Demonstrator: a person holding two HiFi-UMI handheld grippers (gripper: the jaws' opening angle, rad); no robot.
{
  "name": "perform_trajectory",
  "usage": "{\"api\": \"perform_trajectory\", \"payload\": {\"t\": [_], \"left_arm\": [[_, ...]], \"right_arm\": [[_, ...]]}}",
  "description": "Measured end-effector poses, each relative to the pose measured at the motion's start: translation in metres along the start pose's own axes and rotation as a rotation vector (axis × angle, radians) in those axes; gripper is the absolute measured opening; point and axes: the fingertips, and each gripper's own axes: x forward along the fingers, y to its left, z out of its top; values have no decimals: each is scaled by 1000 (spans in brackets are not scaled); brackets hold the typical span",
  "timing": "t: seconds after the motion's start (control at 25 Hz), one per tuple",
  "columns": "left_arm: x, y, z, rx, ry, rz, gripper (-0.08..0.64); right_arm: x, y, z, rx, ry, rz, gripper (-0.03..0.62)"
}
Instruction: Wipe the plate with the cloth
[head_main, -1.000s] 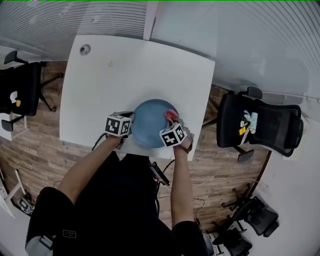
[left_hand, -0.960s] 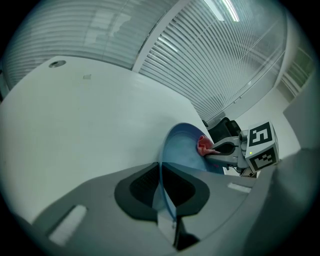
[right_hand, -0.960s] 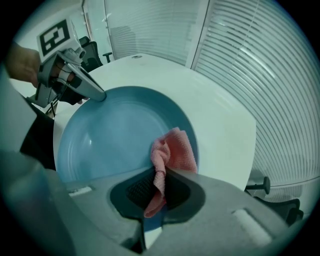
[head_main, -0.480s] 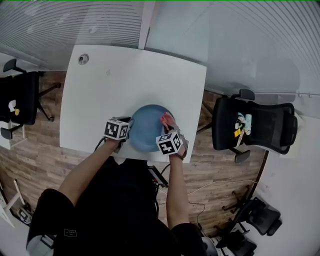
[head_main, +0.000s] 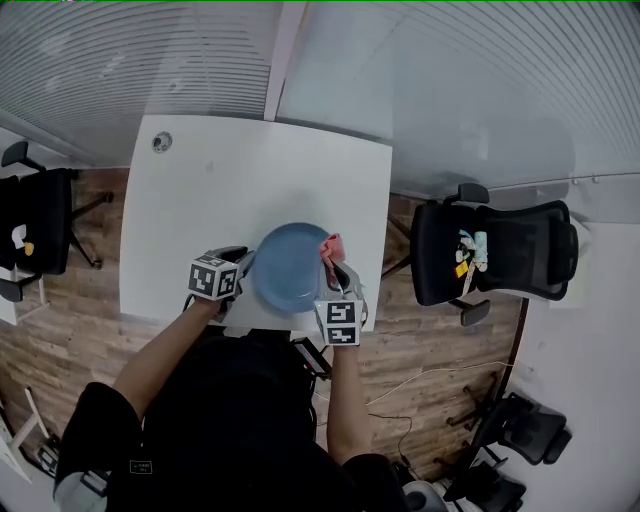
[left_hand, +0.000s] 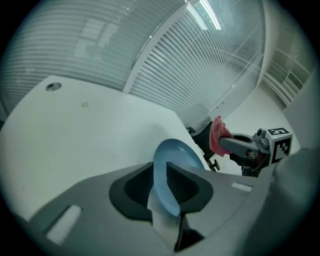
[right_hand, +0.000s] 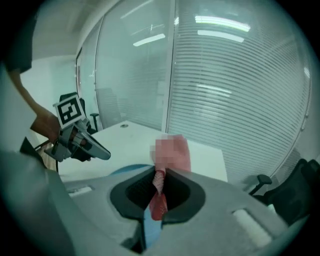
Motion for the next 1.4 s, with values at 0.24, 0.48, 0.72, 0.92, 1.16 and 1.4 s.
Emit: {"api": "perform_trajectory", "payload": {"t": [0.24, 0.48, 0.72, 0.92, 1.16, 1.4], "left_arm": [[-47, -31, 42, 113, -173, -65, 64], [-106, -66, 87, 259, -402, -113, 37], [-162, -105, 110, 433, -606, -143, 2], [-171, -115, 94, 482, -645, -140, 2], [-165, -121, 90, 484, -627, -150, 2], [-166, -127, 89, 480, -627, -159, 2]], "right_arm": [[-52, 9, 60, 180, -294, -19, 23], [-101, 25, 109, 239, -508, -62, 23], [-142, 43, 133, 233, -630, -103, 25], [-151, 57, 126, 243, -641, -113, 25], [-153, 50, 118, 259, -620, -125, 23], [-158, 48, 116, 261, -624, -136, 23]]}}
